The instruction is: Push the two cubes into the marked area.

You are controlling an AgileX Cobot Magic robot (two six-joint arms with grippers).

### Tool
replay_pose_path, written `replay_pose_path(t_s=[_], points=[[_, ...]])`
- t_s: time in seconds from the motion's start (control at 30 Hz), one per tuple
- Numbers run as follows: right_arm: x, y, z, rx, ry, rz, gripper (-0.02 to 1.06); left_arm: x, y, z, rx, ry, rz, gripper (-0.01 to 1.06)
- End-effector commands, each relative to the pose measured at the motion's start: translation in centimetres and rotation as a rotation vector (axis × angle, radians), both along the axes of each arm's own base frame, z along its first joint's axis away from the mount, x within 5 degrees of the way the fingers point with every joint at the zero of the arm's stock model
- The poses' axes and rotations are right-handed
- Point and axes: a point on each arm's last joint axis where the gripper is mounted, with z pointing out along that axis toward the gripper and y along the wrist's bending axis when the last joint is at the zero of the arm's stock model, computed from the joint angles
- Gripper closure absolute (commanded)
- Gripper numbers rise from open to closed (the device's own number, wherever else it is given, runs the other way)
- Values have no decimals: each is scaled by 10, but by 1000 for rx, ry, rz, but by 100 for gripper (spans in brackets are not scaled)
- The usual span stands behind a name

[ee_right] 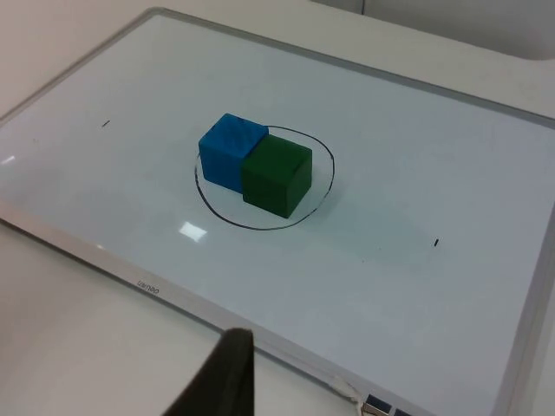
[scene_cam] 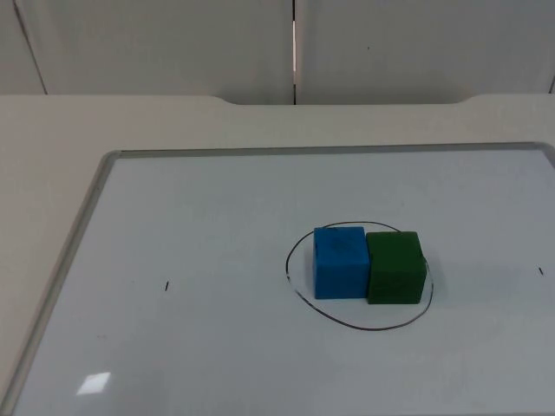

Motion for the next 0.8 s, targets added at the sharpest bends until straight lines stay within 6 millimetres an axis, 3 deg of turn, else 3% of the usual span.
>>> replay_pose_path(t_s=[0.0, 0.77], points=[[0, 0, 0, 5, -2, 3, 0, 1, 0, -1, 0, -10, 7, 0], [0, 0, 0, 5, -2, 3, 0, 1, 0, -1, 0, -10, 7, 0]])
